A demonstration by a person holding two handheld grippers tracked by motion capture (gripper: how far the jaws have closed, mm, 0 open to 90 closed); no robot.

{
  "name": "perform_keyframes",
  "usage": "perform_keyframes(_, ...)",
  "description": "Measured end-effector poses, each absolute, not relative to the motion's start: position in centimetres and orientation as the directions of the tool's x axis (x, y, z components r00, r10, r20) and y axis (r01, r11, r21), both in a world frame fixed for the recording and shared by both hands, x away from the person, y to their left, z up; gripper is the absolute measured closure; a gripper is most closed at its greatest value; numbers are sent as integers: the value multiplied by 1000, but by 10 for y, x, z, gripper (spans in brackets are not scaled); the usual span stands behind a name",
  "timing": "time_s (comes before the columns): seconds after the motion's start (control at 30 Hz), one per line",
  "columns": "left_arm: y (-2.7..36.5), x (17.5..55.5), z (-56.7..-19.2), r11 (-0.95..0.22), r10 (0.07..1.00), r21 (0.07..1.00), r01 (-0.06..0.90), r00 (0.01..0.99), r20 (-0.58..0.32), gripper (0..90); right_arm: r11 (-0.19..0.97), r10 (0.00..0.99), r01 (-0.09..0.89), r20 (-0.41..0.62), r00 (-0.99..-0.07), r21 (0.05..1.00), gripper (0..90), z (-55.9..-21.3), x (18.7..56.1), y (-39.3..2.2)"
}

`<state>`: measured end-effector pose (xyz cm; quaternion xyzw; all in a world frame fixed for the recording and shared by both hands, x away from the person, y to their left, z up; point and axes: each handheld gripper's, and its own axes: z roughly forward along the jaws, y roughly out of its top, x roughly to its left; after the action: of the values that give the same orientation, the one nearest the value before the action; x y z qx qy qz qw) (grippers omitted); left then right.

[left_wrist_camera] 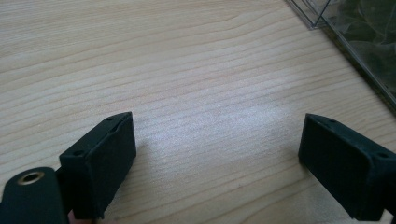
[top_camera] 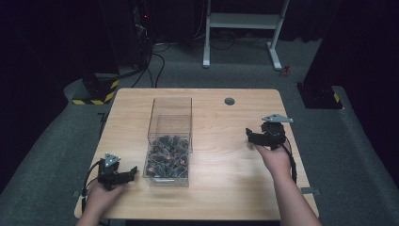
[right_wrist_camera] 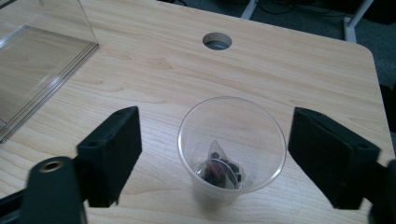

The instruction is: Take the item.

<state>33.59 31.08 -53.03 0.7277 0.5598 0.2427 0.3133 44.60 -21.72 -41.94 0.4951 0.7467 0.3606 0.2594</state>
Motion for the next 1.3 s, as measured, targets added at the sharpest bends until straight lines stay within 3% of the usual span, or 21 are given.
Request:
perform_keyframes(0.2, 311, 336, -530, -173, 967, 730, 661, 253, 1, 114, 225, 934, 563, -13, -356, 795, 88, -423, 442, -218)
perform_keyframes(0.8, 310, 336, -531, -173, 967, 730, 661, 253, 0, 114, 194, 939, 537, 2, -343, 821, 87, -436, 404, -233)
perform_keyframes(1.3, 310, 336, -530, -173, 968, 729, 662, 253, 0, 114, 205, 943, 574, -4, -332, 792, 87, -484, 356, -254)
